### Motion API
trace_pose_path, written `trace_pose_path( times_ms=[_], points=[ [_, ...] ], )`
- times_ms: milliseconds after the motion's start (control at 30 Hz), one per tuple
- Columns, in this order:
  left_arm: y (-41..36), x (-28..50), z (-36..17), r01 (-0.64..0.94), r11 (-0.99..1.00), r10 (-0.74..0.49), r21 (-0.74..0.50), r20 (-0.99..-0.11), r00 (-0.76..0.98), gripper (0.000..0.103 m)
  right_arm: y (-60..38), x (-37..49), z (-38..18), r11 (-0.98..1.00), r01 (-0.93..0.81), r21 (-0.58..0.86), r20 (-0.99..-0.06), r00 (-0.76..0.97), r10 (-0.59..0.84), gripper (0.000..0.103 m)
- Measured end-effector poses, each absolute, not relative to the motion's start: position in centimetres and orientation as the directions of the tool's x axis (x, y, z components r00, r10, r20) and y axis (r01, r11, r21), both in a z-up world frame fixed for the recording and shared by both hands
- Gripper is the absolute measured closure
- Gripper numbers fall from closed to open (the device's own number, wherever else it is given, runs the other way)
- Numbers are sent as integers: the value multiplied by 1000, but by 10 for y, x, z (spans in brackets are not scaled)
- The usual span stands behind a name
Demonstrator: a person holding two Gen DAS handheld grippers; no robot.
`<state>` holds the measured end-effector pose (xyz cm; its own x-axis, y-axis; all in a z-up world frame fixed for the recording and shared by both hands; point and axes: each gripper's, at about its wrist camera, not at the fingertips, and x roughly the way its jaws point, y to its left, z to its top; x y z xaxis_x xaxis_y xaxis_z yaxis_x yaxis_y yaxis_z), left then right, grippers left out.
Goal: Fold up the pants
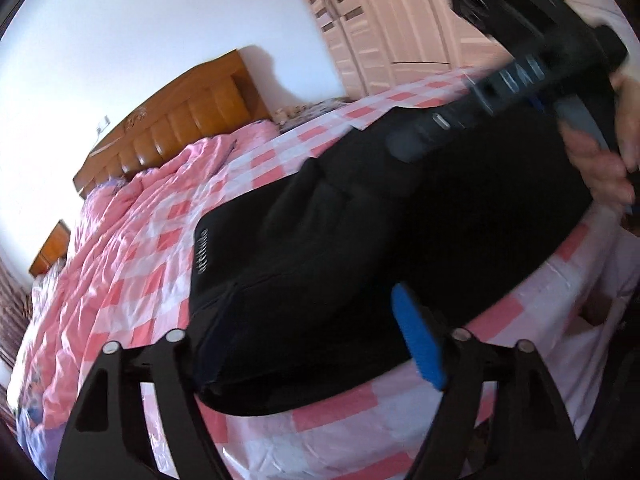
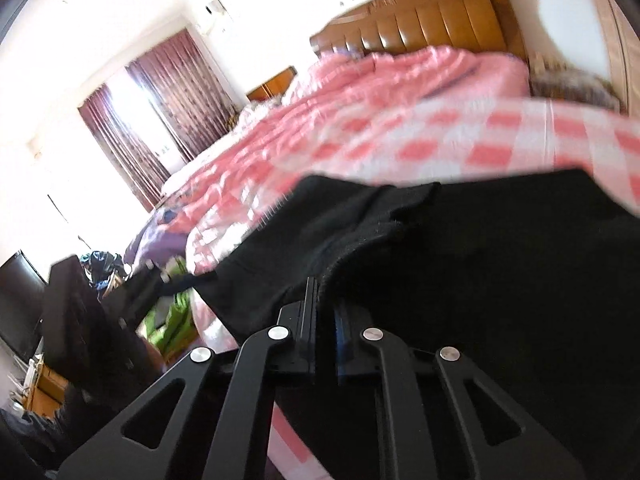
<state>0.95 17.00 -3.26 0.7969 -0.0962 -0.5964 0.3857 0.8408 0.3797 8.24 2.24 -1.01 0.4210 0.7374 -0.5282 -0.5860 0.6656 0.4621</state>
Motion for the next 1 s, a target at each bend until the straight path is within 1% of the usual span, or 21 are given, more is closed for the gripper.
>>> trace_pose_path(
  times_ms=[100,233,267,300,333,367,467,567,667,733,767,800,833,867,900,933,967,1000],
  points=[
    [168,17,-35,336,842,-32,422,-582,812,25,15,77,8,654,-603,456,-493,440,750,94],
    [186,30,-30,274,882,-3,384,-575,818,27,11,63,28,638,-634,436,-463,450,764,94],
    [190,31,-29,267,886,-1,379,-574,819,38,11,63,27,639,-634,437,-464,450,763,94],
    [194,32,-29,265,890,2,371,-585,811,64,11,61,27,640,-634,434,-467,449,762,94],
    [197,33,-28,262,894,5,363,-593,805,78,11,62,26,642,-633,433,-470,449,760,94],
    [199,32,-27,265,896,0,356,-596,803,84,10,62,23,644,-627,438,-475,447,758,94],
    [196,21,-23,278,878,2,389,-585,811,85,3,56,10,649,-606,461,-492,434,755,94],
    [188,14,-28,299,862,-2,410,-586,811,85,-8,53,-16,675,-566,473,-540,420,730,94],
    [178,14,-42,309,838,17,450,-588,809,82,-14,56,-43,704,-530,473,-595,397,699,94],
    [171,15,-51,324,819,29,474,-598,801,73,-14,57,-57,702,-509,498,-616,362,700,94],
    [170,14,-53,338,816,20,469,-608,794,61,-14,57,-60,700,-510,500,-620,355,700,93],
    [170,14,-54,350,814,12,463,-616,787,55,-12,57,-62,700,-515,495,-626,347,698,93],
    [170,14,-55,344,812,21,471,-613,789,53,-12,57,-62,698,-516,496,-627,344,699,91],
    [172,15,-55,336,814,29,475,-610,792,42,-12,59,-61,693,-513,506,-624,337,705,88],
    [174,14,-52,321,820,38,474,-604,796,28,-13,59,-60,691,-511,511,-624,332,707,85],
    [176,13,-49,318,825,34,467,-603,797,23,-15,60,-58,690,-510,514,-623,331,708,85],
    [180,10,-45,329,834,10,443,-609,793,20,-17,60,-55,692,-510,512,-621,336,708,83],
    [182,8,-41,337,841,-8,423,-614,789,20,-21,60,-52,697,-506,507,-622,345,703,81]
  ],
)
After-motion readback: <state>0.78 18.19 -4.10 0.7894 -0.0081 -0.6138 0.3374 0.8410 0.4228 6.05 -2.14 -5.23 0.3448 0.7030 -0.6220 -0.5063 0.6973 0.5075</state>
